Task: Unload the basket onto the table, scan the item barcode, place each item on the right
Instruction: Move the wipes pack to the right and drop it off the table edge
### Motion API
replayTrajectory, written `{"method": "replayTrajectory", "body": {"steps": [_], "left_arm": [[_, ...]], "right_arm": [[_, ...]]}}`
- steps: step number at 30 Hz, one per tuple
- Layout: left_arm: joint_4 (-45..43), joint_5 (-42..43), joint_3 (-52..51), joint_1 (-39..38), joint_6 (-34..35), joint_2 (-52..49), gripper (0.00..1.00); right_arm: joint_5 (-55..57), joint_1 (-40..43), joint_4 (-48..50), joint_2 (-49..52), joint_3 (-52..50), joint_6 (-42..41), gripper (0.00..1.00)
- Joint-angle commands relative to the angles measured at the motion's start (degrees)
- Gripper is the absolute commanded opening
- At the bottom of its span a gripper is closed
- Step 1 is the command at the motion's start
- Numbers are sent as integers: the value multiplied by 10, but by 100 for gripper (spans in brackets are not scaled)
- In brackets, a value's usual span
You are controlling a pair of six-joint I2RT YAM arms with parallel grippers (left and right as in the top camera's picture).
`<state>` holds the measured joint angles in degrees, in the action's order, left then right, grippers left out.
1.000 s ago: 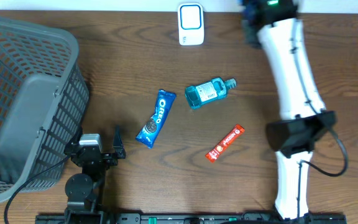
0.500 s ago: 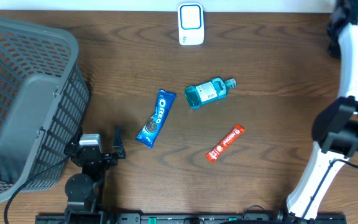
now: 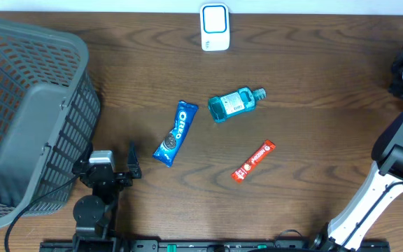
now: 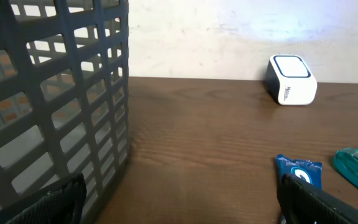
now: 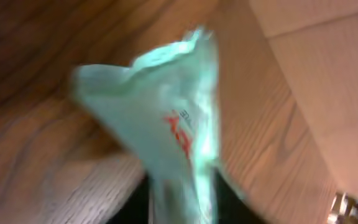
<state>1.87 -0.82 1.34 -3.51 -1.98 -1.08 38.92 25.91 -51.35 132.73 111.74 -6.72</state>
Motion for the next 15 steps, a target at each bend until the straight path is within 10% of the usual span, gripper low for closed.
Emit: {"method": "replayTrajectory", "body": {"steps": [1,2,15], "left_arm": [[21,-14,-11,-2,-8,0,98],[21,-14,-11,-2,-8,0,98],[21,-14,-11,-2,-8,0,98]], "right_arm": [[9,0,-1,-3,4,6,82],[1,-3,-3,-6,5,6,99],[-240,-119,-81,-163,5,-128,99]]}}
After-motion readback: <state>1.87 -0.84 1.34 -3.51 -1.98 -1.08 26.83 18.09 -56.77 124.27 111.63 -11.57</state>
